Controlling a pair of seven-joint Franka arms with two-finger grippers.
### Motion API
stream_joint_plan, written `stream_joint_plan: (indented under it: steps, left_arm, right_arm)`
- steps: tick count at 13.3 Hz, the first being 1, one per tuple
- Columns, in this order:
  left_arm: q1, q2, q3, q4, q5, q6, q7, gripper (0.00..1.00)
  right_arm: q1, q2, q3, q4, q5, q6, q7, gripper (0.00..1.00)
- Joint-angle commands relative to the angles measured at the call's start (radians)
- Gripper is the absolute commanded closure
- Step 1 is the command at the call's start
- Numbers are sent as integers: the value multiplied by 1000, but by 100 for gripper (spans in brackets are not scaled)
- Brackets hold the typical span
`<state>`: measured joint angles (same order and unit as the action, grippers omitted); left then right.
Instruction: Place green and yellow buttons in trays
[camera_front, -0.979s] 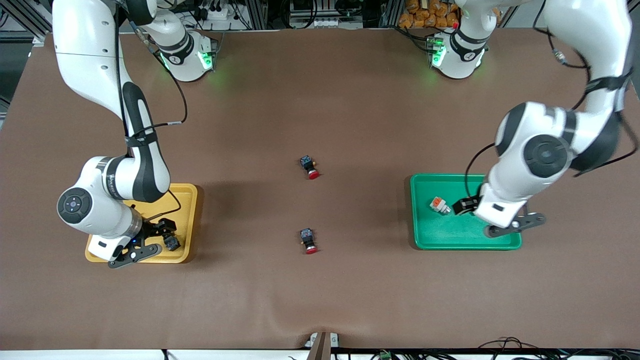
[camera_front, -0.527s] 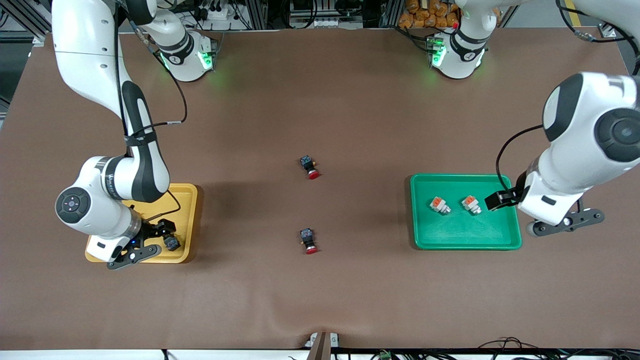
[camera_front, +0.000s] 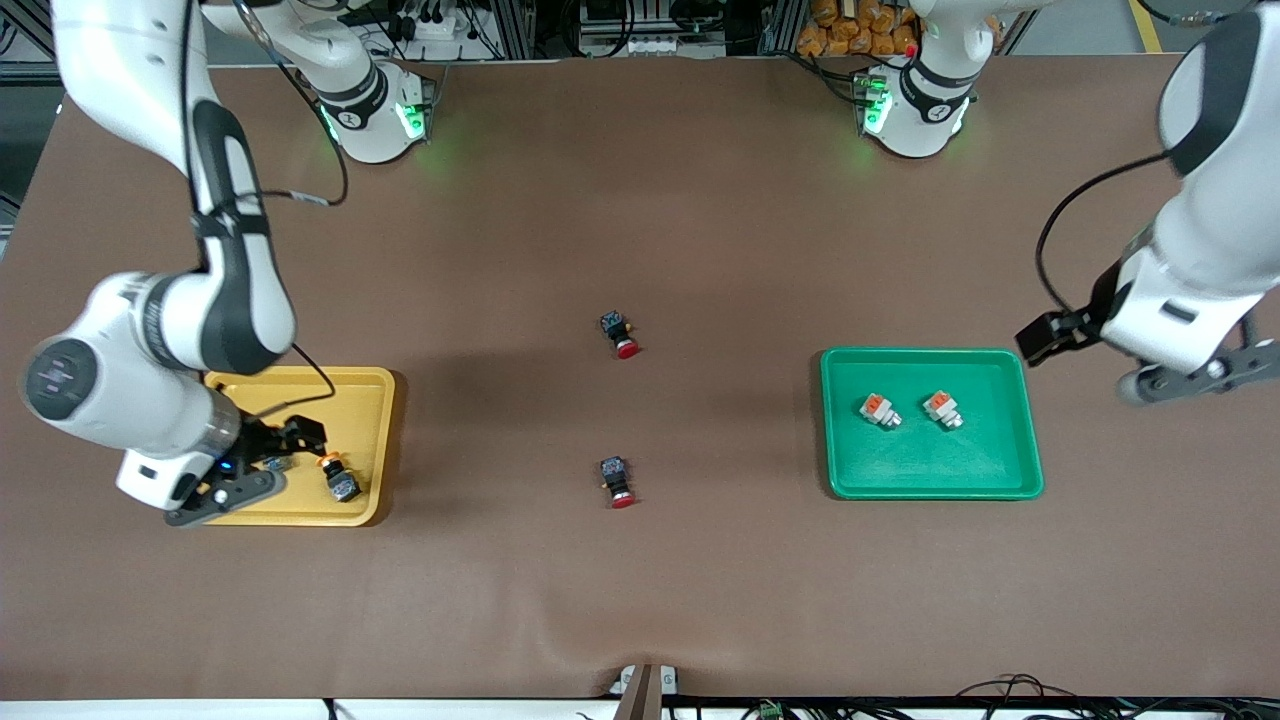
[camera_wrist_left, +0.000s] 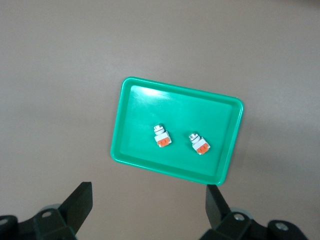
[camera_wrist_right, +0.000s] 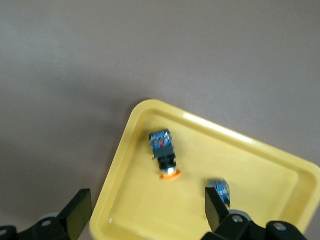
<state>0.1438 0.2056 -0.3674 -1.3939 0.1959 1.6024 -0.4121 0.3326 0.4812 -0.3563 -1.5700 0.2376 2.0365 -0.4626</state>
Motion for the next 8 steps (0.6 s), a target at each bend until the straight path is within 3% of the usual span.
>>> stream_joint_plan:
  steps: [1, 3, 5, 7, 8]
  left_arm:
    - [33, -66, -2, -8, -42, -59, 56, 0]
    - [87, -100, 2, -13, -131, -65, 102, 0]
    - [48, -135, 100, -23, -197, -65, 188, 0]
    - [-53, -162, 213, -48, -200, -82, 261, 0]
    - [-88, -178, 240, -71, -202, -93, 263, 0]
  right_arm:
    - [-15, -134, -32, -28, 5, -116, -15, 0]
    - [-18, -189, -53, -30, 0, -165, -8, 0]
    - [-64, -226, -38, -27, 0, -225, 27, 0]
    - [-142, -283, 43, -32, -38, -262, 66, 0]
    - [-191, -317, 112, -32, -90, -283, 129, 0]
